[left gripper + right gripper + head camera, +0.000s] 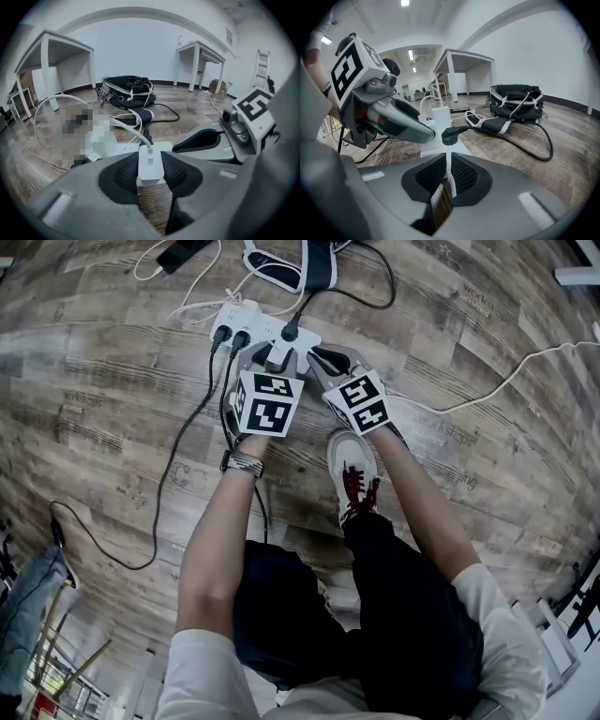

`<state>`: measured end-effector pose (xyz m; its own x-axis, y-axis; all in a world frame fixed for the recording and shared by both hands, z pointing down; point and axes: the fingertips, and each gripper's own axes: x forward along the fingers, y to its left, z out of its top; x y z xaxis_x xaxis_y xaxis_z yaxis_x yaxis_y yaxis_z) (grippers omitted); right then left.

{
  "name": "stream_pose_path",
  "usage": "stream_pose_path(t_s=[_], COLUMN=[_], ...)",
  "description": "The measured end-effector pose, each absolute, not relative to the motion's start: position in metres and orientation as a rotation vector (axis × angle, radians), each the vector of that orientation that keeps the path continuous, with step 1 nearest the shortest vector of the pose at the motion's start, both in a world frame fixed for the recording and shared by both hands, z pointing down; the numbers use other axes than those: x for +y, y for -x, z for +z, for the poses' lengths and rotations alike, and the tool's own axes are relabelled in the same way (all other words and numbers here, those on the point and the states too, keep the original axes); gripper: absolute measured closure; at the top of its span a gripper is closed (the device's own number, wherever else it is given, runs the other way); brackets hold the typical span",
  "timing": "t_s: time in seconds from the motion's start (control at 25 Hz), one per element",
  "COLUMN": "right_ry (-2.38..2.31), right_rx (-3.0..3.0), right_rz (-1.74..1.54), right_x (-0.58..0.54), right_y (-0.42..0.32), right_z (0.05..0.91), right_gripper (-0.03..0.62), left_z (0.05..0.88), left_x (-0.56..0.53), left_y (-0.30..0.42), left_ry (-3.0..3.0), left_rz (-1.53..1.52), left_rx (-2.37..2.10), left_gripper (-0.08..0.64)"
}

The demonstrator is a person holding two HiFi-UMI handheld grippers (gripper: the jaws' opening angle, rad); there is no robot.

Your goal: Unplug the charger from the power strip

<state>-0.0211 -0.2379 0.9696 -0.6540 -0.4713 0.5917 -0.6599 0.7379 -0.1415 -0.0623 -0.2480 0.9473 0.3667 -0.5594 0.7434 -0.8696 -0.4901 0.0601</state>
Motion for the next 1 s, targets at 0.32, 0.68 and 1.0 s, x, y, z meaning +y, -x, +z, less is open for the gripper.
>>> stream_pose_path(t_s=[0.32,0.68,1.0], right_ry=[-0.856,-0.857,-0.853], right_rx=[-2.405,-2.401,-2.408], right_rz=[0.468,0.466,0.467], right_x=[-0.2386,-0.2381,-0.2384], right_y=[0.0212,0.0208,0.0207], right_z=[0.9700,0.9700,0.9699], right_gripper=[0.561,0.561,0.561], left_z=[0.9469,0.9444,0.9465], left_x=[-0.2495,-0.2488,-0.2491], left_y=[0.0678,0.0619,0.0662], left_ry=[-2.088,-2.182,-2.107], left_rz=[0.783,0.934,0.819], left_rx=[-1.233,-1.237,-1.237], left_gripper=[0.419,0.420,0.420])
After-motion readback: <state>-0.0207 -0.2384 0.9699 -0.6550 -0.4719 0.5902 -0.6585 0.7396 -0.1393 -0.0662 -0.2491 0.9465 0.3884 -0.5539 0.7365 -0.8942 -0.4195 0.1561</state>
